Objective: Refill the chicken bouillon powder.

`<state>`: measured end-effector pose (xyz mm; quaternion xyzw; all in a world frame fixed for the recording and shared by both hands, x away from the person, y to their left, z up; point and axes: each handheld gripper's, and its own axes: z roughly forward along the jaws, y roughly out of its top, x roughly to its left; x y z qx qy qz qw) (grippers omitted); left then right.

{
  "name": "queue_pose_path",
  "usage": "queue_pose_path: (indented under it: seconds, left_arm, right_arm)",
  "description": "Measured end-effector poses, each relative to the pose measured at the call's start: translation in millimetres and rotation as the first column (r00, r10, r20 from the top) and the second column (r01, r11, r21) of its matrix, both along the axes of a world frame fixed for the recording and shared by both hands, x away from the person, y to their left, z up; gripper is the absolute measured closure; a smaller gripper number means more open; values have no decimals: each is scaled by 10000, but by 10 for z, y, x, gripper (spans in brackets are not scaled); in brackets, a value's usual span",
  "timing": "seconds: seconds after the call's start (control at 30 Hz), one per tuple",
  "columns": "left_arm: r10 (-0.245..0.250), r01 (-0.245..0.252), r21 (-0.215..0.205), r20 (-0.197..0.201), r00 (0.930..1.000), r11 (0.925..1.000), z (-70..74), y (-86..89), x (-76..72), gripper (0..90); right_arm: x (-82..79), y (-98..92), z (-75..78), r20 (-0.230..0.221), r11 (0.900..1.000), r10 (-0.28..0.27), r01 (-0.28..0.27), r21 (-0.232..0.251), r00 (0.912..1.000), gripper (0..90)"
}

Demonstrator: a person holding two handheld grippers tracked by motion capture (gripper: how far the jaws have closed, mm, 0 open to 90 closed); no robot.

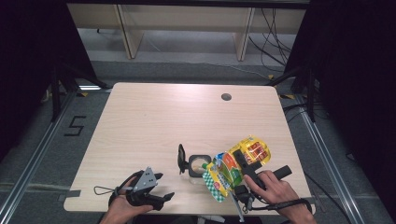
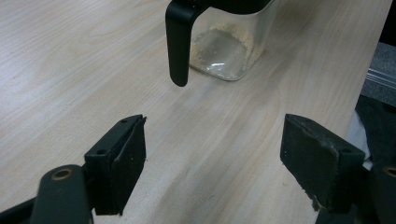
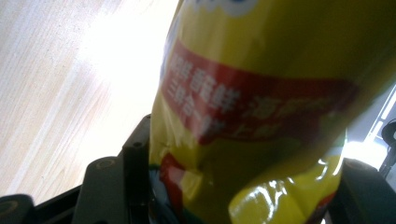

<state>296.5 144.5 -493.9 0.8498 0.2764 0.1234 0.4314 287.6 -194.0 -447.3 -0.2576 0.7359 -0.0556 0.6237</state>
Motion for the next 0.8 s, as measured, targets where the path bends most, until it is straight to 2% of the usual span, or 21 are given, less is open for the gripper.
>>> queue_pose_path:
  seconds: [0.03,0.07,0.1,0.17,0.2,0.27,0.43,0.47,0.5,0.57,0.63,0.67,0.8]
  left_arm:
    - [-98,99,-30,198,9998,9999,-1,0,9,221]
    - [-173,166,341,196,9997,9993,14,20,15,221]
    - [-24,21,192,151,9999,9998,4,11,9,221]
    - [-40,35,335,154,9999,9994,11,22,9,221]
    - [50,-52,146,99,9999,9999,1,8,4,221]
    - [26,-27,120,79,10000,9999,0,7,5,221]
    - [13,-15,161,142,9999,9999,3,10,6,221]
    - [-54,48,345,170,9998,9994,13,23,10,221]
    - [-27,24,215,135,9999,9998,7,17,8,221]
    - [-31,27,291,158,9999,9996,9,21,10,221]
    - [45,-47,150,117,9999,9999,1,8,5,221]
    - [16,-18,182,135,9999,9998,3,9,6,221]
    - [59,-61,156,107,9999,9999,2,8,4,221]
  right_arm:
    - [-2,4,3,50,10000,25,-25,-39,10000,398]
    - [-1,5,3,21,10000,47,-47,-28,10000,398]
    - [-3,4,-1,29,10000,53,-53,-42,10000,398]
    - [-4,8,3,28,10000,33,-33,-40,10000,398]
    - [-7,9,6,-1,10000,10,-10,-47,10000,398]
    - [-11,10,8,21,10000,21,-21,-59,10000,398]
    - [-10,6,0,13,9999,44,-44,-93,10000,398]
    - [-9,7,0,3,9999,44,-44,-96,10000,398]
    - [-10,6,0,15,9999,57,-57,-97,10000,398]
    - [-15,4,-2,-25,10000,13,-13,-76,10000,398]
    - [-18,6,-1,47,9999,26,-25,-138,10000,398]
    - [-9,11,19,100,9988,184,-179,-448,9998,398]
    - [-9,10,25,178,9988,216,-208,-453,9996,399]
